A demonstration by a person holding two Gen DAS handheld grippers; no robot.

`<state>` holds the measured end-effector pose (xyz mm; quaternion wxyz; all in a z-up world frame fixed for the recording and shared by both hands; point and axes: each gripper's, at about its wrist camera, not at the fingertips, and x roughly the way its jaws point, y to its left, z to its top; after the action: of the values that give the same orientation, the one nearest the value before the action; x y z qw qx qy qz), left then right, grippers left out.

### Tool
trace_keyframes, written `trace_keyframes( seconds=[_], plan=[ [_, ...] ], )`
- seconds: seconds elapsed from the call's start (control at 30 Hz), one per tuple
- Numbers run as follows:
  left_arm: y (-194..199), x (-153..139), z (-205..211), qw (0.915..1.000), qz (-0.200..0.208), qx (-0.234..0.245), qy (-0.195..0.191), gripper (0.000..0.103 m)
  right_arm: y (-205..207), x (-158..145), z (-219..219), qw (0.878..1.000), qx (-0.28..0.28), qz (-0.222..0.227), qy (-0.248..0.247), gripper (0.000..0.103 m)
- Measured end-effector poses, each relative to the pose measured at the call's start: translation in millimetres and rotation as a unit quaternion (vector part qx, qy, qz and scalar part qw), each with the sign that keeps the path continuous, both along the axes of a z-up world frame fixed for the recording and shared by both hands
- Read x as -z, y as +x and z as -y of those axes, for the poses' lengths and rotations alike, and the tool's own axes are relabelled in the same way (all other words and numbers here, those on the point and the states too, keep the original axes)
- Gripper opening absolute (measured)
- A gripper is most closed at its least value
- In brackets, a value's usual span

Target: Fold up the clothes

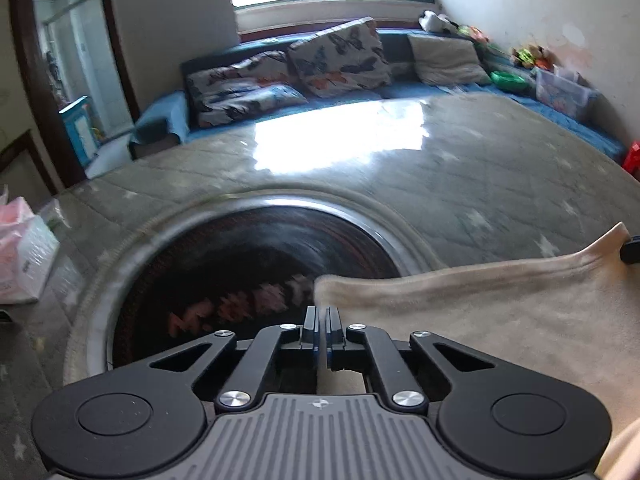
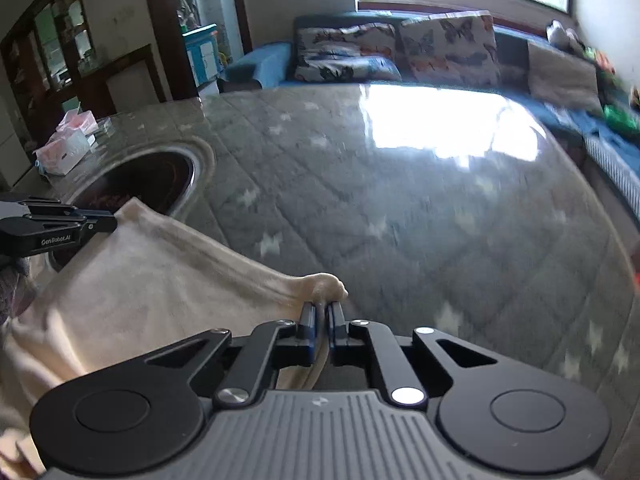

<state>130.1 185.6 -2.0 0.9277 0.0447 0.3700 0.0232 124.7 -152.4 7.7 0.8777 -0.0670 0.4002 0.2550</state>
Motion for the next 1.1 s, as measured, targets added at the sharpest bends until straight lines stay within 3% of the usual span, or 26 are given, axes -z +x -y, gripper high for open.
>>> trace_keyframes(
  seconds=[0.27, 0.4, 0.5, 0.57, 0.63, 0.73, 0.77, 0.8, 0.83, 0.87, 1.03, 1.1],
  plan=[
    [32.2, -12.9, -36.4, 0.9989, 0.012, -0.045, 0.003, 0.001, 56.0, -12.7, -49.4, 0.999, -0.023, 0.042, -0.021, 0.005],
    [33.3, -19.0, -50.3, 0.9980, 0.000, -0.044, -0.044, 0.006, 75.6, -9.7, -65.6, 0.998, -0.025, 0.048, -0.029, 0.005],
    [25.8, -15.9, -45.8, 0.9986, -0.004, -0.033, -0.043, 0.026, 84.8, -5.5, -71.5, 0.998, -0.028, 0.046, -0.032, 0.005],
    [22.3, -10.1, -41.3, 0.9988, -0.015, -0.027, -0.038, 0.045, 90.1, -1.0, -71.6, 0.998, -0.030, 0.041, -0.033, 0.005],
    [20.7, -4.8, -37.4, 0.9988, -0.024, -0.025, -0.035, 0.049, 92.9, 2.4, -71.1, 0.998, -0.030, 0.037, -0.033, 0.005],
    [20.1, 3.4, -32.9, 0.9985, -0.036, -0.020, -0.036, 0.044, 93.9, 4.4, -72.5, 0.998, -0.033, 0.035, -0.035, 0.005],
    [20.2, 5.5, -32.0, 0.9985, -0.037, -0.017, -0.036, 0.030, 94.2, 5.0, -72.9, 0.998, -0.034, 0.035, -0.036, 0.005],
    [20.4, 7.0, -31.6, 0.9987, -0.036, -0.014, -0.034, 0.027, 94.4, 4.6, -74.6, 0.998, -0.035, 0.035, -0.037, 0.005],
    [20.9, 7.8, -31.3, 0.9989, -0.033, -0.011, -0.031, 0.013, 94.6, 4.4, -75.3, 0.998, -0.035, 0.035, -0.037, 0.005],
    [21.9, 7.5, -31.6, 0.9992, -0.030, -0.011, -0.025, 0.009, 94.9, 4.1, -75.8, 0.998, -0.036, 0.036, -0.037, 0.005],
    [35.1, 1.4, -38.1, 0.9990, 0.002, -0.032, 0.033, 0.004, 102.4, 1.8, -82.7, 0.998, -0.034, 0.044, -0.034, 0.005],
    [45.3, 1.0, -43.8, 0.9985, 0.002, -0.040, 0.037, 0.004, 107.5, 1.7, -86.1, 0.998, -0.030, 0.047, -0.028, 0.005]
  ],
)
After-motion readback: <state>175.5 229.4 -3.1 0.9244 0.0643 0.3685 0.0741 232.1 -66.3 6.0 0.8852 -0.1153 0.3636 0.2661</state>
